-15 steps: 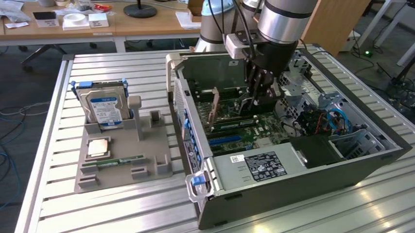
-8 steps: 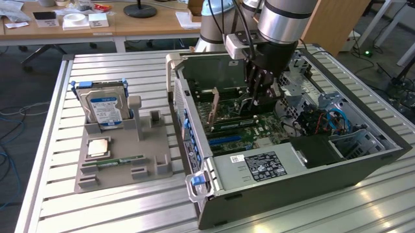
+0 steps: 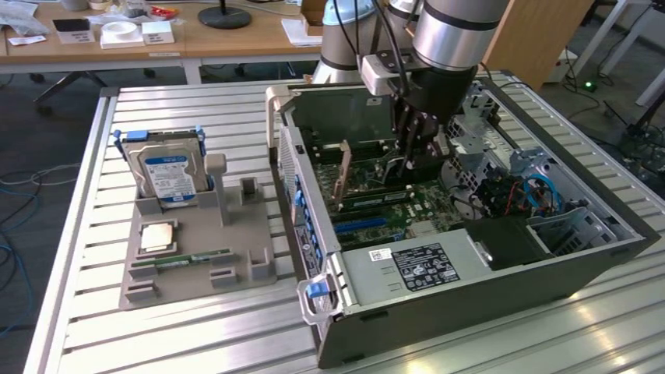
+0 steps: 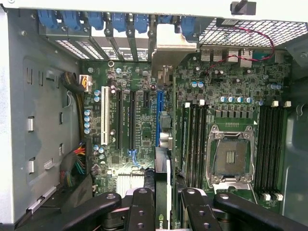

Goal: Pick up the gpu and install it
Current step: 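Insert the gpu into the slot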

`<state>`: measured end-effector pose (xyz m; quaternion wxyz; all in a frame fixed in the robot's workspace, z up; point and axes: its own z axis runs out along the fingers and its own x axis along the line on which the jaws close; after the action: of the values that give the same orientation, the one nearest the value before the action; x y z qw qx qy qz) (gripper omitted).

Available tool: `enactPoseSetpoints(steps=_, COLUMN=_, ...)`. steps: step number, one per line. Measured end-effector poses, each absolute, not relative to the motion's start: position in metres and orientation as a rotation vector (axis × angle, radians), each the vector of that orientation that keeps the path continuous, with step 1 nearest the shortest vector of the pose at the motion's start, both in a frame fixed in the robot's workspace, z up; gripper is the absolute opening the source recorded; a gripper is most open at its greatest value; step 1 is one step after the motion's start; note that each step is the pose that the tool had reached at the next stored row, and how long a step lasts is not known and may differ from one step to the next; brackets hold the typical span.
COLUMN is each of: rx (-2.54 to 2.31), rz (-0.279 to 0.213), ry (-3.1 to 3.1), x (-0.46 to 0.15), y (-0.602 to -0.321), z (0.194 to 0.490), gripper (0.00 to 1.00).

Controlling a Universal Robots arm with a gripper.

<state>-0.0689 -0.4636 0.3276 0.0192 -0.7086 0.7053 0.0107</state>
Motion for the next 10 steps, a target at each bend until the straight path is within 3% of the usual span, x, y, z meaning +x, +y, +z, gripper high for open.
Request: enactPoseSetpoints(steps=10, rx=-2.199, rz=0.033, ry=2.189, x=-0.0689, y=-0.4636, z=0.3200, gripper=0.26)
